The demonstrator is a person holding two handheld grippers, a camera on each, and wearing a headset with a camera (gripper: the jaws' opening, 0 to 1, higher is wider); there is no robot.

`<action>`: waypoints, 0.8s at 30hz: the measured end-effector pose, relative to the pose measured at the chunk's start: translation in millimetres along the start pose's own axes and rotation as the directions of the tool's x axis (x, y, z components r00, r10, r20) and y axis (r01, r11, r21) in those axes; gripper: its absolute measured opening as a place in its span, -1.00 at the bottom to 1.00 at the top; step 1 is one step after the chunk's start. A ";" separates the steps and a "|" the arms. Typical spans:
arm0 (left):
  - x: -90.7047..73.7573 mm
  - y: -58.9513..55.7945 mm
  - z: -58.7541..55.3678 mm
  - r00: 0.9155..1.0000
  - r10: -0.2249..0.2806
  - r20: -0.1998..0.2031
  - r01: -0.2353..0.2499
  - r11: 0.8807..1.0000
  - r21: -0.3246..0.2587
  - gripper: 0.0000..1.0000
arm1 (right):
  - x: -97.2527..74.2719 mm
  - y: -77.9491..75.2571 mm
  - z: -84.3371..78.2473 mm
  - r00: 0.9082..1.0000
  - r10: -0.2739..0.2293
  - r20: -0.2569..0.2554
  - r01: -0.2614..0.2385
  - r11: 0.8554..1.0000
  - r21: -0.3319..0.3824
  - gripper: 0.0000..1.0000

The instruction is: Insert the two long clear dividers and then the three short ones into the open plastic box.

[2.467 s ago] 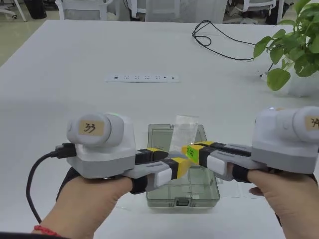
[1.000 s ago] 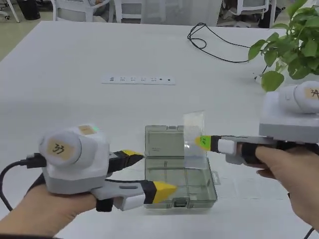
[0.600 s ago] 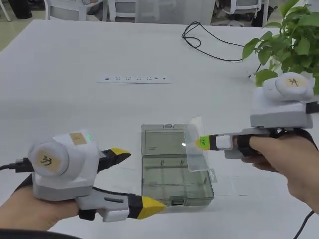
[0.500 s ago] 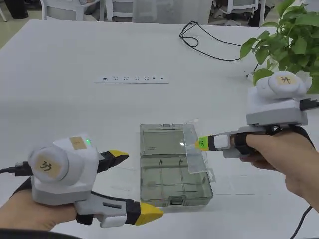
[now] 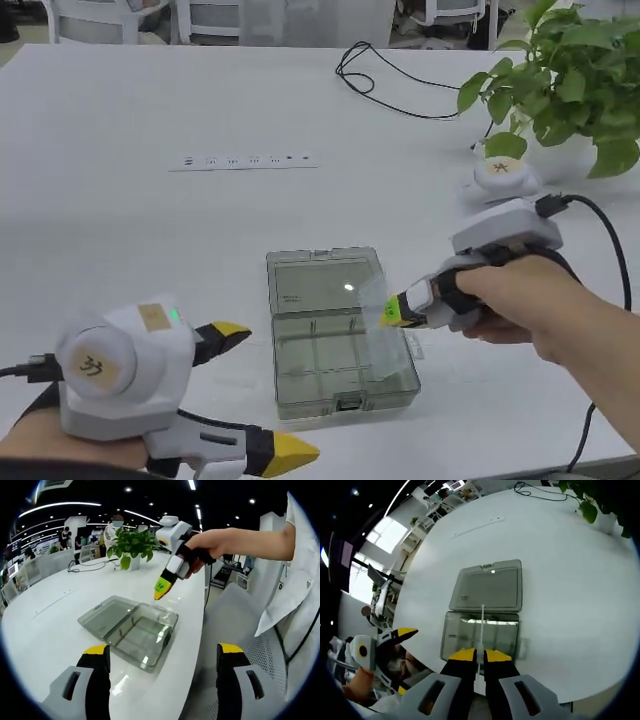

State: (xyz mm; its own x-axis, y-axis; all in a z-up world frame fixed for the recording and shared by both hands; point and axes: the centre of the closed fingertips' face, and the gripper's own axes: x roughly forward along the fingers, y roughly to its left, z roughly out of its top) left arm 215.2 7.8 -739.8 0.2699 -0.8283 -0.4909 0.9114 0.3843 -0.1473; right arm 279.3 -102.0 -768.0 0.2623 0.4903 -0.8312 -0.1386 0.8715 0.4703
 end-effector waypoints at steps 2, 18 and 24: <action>0.2 -0.1 -0.3 1.000 -0.004 0.004 0.004 1.000 -0.004 0.77 | 2.8 -1.1 -2.5 1.000 -0.017 -0.014 0.017 1.000 0.003 -0.87; 1.2 -0.7 -2.8 1.000 -0.020 0.011 0.020 1.000 0.000 0.75 | 20.9 -10.5 -8.3 0.996 -0.067 -0.064 0.067 0.998 -0.001 -0.87; 0.8 0.0 -0.8 1.000 -0.017 0.022 0.018 1.000 -0.013 0.73 | 24.6 -13.6 -8.1 0.994 -0.080 -0.073 0.080 0.997 -0.006 -0.87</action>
State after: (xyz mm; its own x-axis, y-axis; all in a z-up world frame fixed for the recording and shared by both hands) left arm 215.2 7.4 -740.9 0.2608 -0.8435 -0.4696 0.9120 0.3748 -0.1668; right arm 279.9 -101.7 -797.3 0.2017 0.4179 -0.8858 -0.1226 0.9081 0.4005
